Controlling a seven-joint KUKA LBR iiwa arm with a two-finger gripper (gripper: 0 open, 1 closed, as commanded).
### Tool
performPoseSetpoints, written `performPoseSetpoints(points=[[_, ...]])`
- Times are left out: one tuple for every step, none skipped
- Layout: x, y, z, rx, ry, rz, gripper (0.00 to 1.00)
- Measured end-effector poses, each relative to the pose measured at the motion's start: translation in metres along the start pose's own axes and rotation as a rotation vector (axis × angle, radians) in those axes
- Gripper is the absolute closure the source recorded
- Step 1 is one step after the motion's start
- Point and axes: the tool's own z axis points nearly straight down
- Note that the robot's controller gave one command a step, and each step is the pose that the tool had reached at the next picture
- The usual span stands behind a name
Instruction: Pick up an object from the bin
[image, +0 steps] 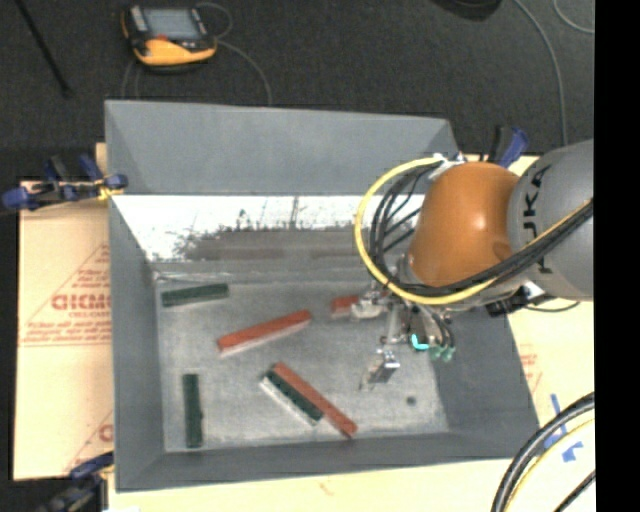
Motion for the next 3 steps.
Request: performPoseSetpoints(points=[[-0.001,0.000,-0.003,0.000,-0.005,0.000,0.00],[-0.001,0.000,-0.003,0.000,-0.005,-0.001,0.00],[-0.002,0.010,0.046,0.000,-0.008,-0.029,0.00]])
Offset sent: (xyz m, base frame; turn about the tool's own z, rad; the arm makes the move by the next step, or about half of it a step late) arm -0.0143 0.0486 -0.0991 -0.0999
